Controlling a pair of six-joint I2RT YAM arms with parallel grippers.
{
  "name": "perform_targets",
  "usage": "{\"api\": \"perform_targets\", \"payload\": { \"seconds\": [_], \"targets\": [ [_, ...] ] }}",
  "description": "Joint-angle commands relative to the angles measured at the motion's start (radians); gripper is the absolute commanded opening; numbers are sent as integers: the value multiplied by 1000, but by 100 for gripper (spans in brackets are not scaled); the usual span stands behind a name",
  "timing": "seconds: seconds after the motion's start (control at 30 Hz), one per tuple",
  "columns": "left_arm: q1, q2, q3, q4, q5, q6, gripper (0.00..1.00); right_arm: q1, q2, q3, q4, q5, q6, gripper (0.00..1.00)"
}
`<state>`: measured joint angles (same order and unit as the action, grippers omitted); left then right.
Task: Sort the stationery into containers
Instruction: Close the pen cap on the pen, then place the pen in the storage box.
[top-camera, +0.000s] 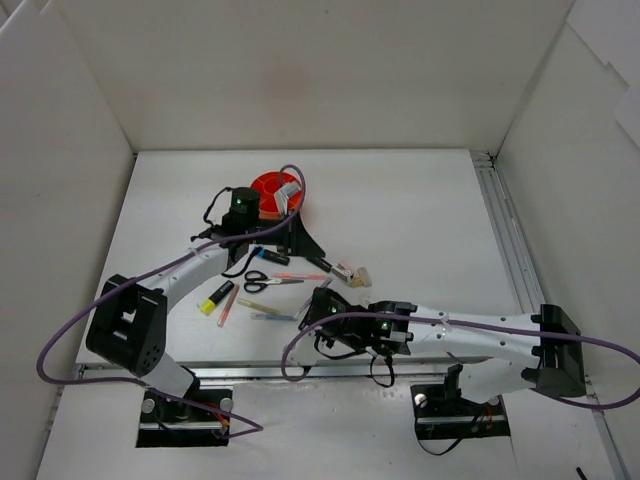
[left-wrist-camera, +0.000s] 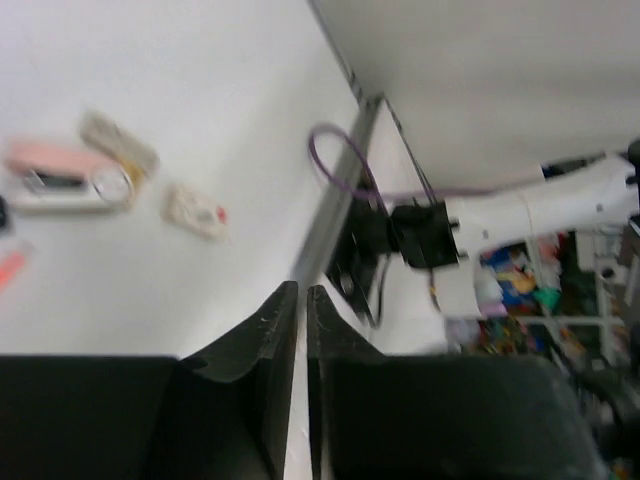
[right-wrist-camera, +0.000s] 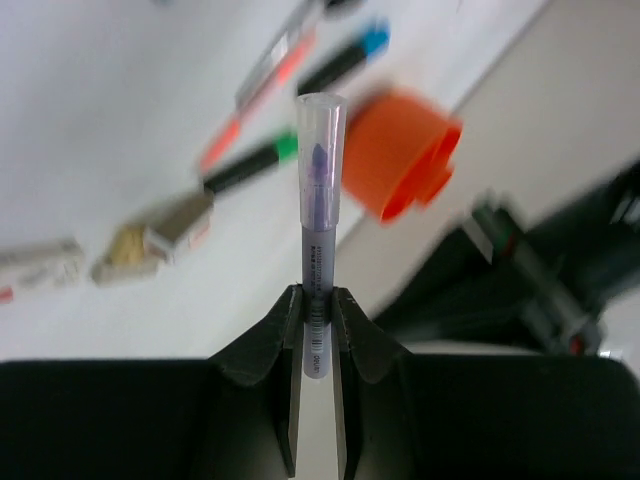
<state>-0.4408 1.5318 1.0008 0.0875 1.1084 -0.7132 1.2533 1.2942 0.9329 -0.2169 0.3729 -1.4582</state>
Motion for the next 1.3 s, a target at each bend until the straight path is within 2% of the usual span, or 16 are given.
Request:
{"api": "perform_targets", "payload": {
  "seconds": [0.0,0.27,0.43,0.5,0.53,0.57,0.7,0.73,0.83,1.0,1.1,1.27],
  "targets": [
    [33,-13,133,323,-97,-38,0,115,-4,29,37,-243,25,0],
    [33,-5,116,359,-88,-52,0,121,8,47,40,-238,41,0],
    [33,-64,105,256,-136,43,0,74,2,95,45,-304,139,0],
    [33,-105,90,210,-163,73,16,-1,-3,124,42,-412,218,0],
    [33,-122,84,195,-189,99,35,-27,-4,150,40,-445,242,0],
    [33,-159,78,164,-200,110,49,-52,-4,158,40,-518,281,0],
    [74,-260,52,78,-277,161,74,-170,-9,207,33,-661,354,0],
    [83,-280,47,63,-307,165,84,-181,-10,219,31,-689,367,0],
    [129,-360,21,2,-376,185,99,-248,-9,247,25,-791,430,0],
    [255,-538,-73,-83,-517,169,99,-396,30,306,25,-975,565,0],
    [313,-646,-120,-190,-639,155,100,-480,88,371,28,-1071,665,0],
    [344,-818,-209,-322,-806,129,100,-612,210,515,98,-1238,918,0]
  ]
}}
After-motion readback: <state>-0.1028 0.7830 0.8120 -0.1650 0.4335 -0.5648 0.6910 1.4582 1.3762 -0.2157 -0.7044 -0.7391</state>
